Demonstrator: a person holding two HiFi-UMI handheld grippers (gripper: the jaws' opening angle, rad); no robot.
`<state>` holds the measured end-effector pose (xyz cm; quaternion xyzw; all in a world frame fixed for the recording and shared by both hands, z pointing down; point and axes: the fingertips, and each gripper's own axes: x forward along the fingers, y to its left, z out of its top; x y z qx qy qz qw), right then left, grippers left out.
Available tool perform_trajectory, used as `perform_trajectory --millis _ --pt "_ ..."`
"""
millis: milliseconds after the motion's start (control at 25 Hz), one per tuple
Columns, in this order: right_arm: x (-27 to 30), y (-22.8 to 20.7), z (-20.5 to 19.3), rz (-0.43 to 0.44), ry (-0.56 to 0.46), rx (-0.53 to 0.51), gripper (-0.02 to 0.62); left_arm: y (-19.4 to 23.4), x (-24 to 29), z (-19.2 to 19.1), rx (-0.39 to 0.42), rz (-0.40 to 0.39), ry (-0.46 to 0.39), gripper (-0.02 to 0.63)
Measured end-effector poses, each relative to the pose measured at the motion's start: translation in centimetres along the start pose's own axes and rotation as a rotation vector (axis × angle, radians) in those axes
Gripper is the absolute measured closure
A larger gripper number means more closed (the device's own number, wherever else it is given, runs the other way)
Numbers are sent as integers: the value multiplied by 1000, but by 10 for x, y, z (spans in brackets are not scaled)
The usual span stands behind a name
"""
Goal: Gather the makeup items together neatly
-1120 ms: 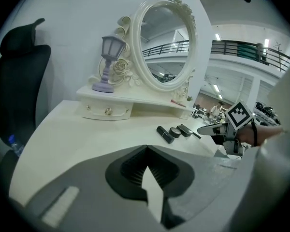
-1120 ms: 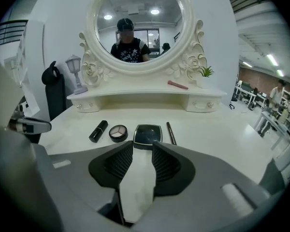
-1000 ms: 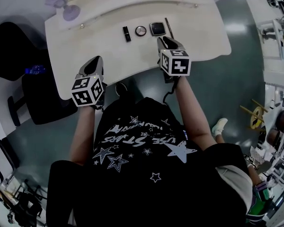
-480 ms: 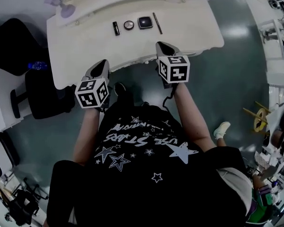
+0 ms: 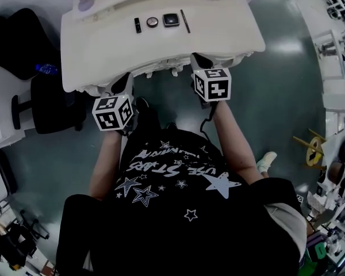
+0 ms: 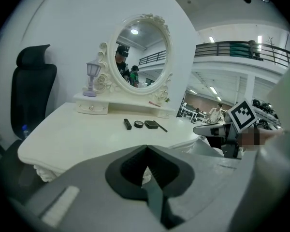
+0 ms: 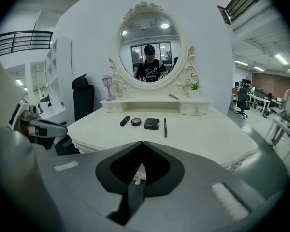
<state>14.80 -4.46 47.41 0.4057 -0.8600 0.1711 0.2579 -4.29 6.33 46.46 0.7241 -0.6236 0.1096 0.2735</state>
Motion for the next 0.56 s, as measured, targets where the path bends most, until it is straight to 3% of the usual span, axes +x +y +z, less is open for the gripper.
perform_trajectory --millis 560 --pt "-49 20 -36 43 -10 -37 569 -23 -57 -39 -16 50 -33 606"
